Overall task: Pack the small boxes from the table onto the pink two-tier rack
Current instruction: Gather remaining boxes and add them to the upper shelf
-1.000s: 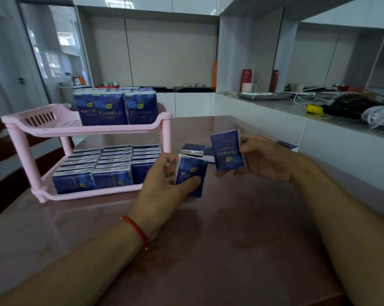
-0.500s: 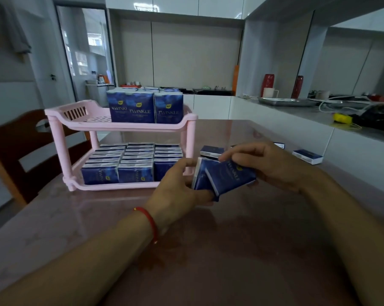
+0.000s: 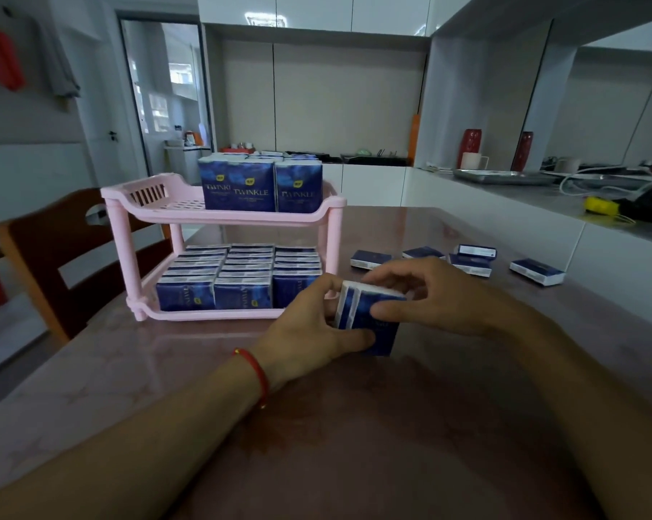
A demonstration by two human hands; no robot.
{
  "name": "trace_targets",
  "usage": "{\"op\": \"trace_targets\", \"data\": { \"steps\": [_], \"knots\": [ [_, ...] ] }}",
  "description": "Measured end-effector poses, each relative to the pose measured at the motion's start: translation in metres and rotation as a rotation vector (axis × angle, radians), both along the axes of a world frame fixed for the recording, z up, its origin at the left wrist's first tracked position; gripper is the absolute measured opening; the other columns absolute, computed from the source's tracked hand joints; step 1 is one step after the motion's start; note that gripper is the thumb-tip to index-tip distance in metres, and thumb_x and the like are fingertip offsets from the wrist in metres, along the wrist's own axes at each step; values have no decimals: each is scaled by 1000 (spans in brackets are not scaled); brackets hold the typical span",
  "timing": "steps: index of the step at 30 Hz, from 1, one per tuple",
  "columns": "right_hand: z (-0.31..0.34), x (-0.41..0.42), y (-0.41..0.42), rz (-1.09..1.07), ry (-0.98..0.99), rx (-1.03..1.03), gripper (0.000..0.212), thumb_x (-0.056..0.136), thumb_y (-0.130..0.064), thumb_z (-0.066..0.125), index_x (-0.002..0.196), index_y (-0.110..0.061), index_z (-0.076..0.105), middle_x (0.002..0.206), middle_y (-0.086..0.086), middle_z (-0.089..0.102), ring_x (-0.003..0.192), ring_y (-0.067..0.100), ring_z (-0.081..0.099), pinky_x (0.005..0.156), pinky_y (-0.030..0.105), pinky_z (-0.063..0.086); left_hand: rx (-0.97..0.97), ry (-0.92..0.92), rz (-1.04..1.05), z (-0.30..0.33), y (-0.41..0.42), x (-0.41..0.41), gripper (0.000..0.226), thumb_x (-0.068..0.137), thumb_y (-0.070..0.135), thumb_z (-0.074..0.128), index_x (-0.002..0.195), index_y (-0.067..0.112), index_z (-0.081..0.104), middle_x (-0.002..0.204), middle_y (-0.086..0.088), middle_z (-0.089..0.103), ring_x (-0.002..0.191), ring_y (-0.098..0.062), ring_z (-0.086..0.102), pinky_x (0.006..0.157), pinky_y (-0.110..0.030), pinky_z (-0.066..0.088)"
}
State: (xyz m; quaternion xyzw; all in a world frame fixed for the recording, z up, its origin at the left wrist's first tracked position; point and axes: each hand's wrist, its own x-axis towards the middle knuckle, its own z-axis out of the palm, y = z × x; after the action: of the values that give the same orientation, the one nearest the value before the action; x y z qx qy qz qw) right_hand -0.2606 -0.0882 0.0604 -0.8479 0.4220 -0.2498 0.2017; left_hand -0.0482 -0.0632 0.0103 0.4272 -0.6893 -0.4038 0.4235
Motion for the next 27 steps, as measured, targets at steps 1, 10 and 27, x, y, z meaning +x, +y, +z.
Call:
{"op": "trace_targets", "data": {
  "steps": [1,10,27],
  "knots": [
    [-2,0,0,12,-10,23,51,73,-55,74,118,-33,67,105,-15,69,94,1,64,78,19,54,-7,-46,-7,-1,-1,1,50,75,3,83,113,16,53,106,-9,75,95,-22,74,85,-43,61],
    [-16,18,-2,35,-134,-39,52,66,-63,75,108,-34,65,99,-8,71,85,10,68,69,24,58,-95,-342,57,19,2,19,60,59,43,87,111,26,62,102,4,73,94,-14,70,84,-45,60],
    [-30,51,2,122,-491,124,64,79,-84,32,100,-40,73,97,3,72,74,28,66,62,40,51,-304,-299,426,163,15,161,48,80,3,78,121,15,56,113,-4,71,103,-17,69,82,-34,59]
  ]
}}
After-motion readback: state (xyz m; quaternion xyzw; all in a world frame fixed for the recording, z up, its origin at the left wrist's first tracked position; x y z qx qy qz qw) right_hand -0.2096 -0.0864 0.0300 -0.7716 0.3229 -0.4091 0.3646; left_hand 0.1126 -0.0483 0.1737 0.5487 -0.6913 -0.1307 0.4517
